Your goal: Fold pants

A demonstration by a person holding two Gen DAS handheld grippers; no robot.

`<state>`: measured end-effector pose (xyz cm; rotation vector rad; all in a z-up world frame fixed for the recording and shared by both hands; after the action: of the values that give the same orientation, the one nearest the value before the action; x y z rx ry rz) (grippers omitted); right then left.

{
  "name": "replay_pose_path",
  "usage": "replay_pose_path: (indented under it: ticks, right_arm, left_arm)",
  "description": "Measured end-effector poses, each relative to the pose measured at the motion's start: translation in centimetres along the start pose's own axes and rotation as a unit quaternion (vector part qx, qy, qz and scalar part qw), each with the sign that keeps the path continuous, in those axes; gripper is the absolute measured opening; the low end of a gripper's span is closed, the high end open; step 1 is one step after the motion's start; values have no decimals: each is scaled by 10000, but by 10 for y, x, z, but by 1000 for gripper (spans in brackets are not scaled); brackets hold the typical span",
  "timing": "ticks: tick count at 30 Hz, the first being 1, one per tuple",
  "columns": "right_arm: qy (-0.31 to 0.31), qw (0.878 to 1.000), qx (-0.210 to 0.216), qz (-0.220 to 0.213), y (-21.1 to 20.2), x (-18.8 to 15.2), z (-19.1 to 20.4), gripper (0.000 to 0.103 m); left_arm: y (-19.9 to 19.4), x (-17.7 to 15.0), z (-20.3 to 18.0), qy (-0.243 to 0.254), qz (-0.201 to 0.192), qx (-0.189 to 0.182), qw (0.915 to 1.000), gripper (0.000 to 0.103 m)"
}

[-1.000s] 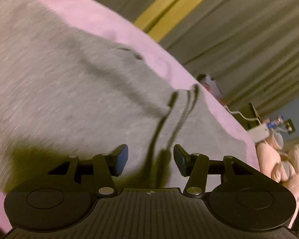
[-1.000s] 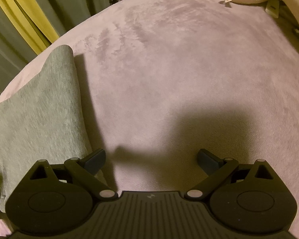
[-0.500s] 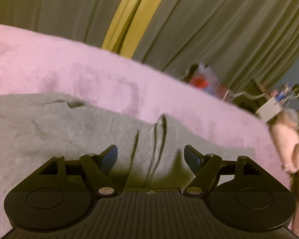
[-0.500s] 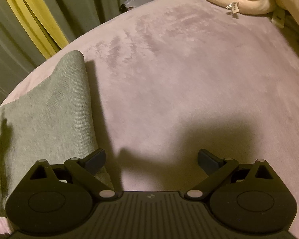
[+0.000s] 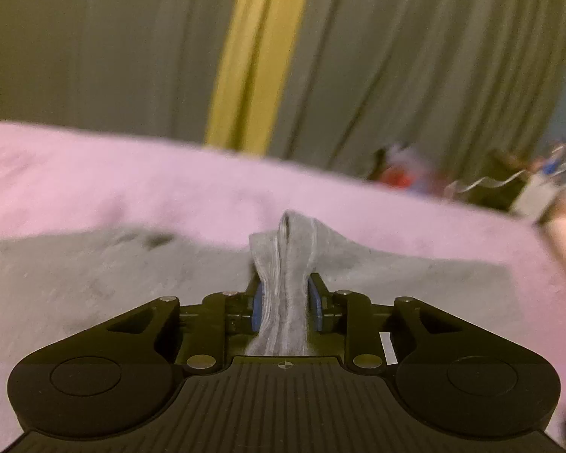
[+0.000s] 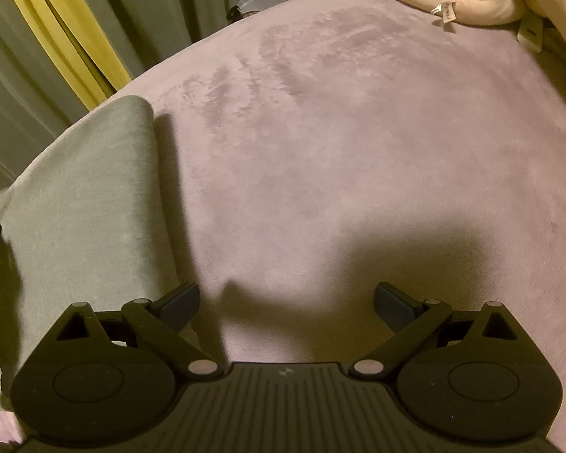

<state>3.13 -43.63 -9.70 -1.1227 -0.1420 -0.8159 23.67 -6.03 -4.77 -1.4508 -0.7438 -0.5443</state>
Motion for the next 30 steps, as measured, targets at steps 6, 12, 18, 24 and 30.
replay_pose_path:
  ticks: [6, 12, 18, 24, 30]
  right_arm:
    - [49, 9999, 39, -79, -1, 1, 0, 99]
    - [66, 9999, 65, -69, -2, 2, -1, 99]
    - [290, 9995, 130, -41, -2, 2, -5, 99]
    - [-9, 10000, 92, -26, -3, 1, 5, 99]
    - [-733, 9965, 399, -87, -5, -2, 36, 99]
  left_arm:
    - [-16, 0, 35, -674, 59, 221, 9975, 89]
    - [-53, -8, 121, -1325, 175, 256, 9907, 96]
    - [-83, -45, 258, -2775, 268, 570, 9587, 96]
    - [-94, -81, 331, -3720, 391, 347, 9268, 88]
    - [-100, -92, 362, -3956, 303, 709, 9152, 91]
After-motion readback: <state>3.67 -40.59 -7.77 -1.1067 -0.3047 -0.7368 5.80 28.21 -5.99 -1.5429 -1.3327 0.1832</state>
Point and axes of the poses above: each gripper's, at about its wrist camera, not at the fingertips, and y roughly the way its jaws point, z to its left, x to its top, the point moved 10 cm from there along y, roughly the way its jaws point, and after that the axes turned 15 degrees about x, right-handed, at the moved point
